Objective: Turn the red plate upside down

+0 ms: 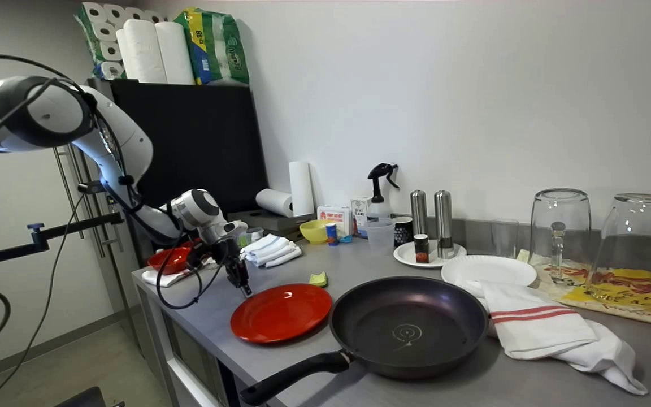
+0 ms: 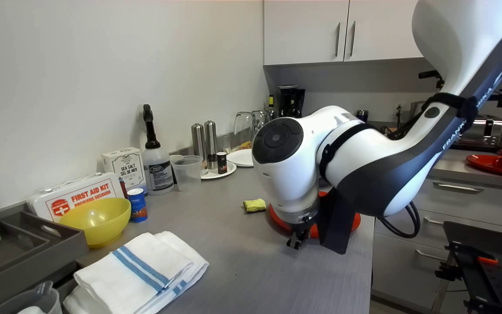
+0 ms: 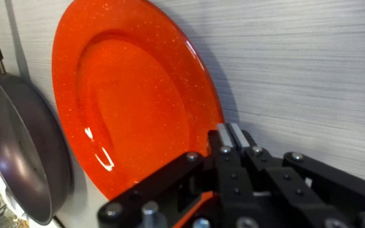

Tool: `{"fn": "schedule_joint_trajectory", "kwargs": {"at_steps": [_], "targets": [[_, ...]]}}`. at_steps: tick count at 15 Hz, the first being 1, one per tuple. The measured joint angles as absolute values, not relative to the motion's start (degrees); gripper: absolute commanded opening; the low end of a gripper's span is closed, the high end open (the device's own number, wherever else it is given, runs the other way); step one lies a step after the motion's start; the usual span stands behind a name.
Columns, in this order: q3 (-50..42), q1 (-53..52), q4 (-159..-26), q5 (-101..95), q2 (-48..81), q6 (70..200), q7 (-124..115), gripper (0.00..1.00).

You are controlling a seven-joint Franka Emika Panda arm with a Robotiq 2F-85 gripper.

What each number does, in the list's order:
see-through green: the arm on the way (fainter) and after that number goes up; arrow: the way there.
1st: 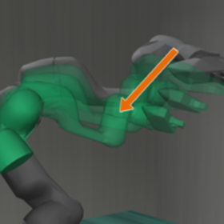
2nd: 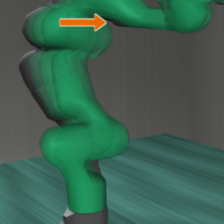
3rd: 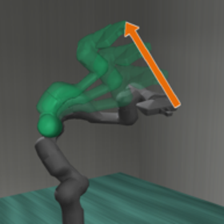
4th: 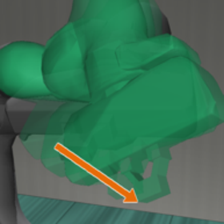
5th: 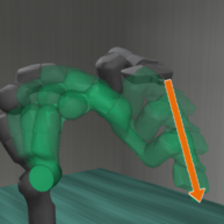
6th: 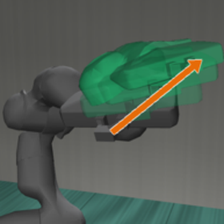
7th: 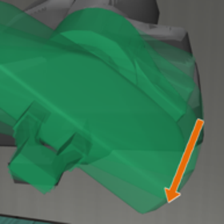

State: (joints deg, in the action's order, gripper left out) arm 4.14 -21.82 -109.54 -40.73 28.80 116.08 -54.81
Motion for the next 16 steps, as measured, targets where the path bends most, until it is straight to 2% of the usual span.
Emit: {"fn": "schedule_joint_trajectory", "kwargs": {"at_steps": [1, 9, 10, 16], "targets": [[4.57, -21.45, -109.55, -39.32, 28.8, 116.16, -54.69, 0.34], [4.45, -19.85, -109.53, -33.4, 27.18, 116.47, -52.08, 0.94], [3.79, -19.13, -109.74, -33.6, 26.52, 116.47, -50.91, 0.99], [1.25, -13.71, -111.52, -34.32, 22.14, 116.52, -42.32, 1.0]]}}
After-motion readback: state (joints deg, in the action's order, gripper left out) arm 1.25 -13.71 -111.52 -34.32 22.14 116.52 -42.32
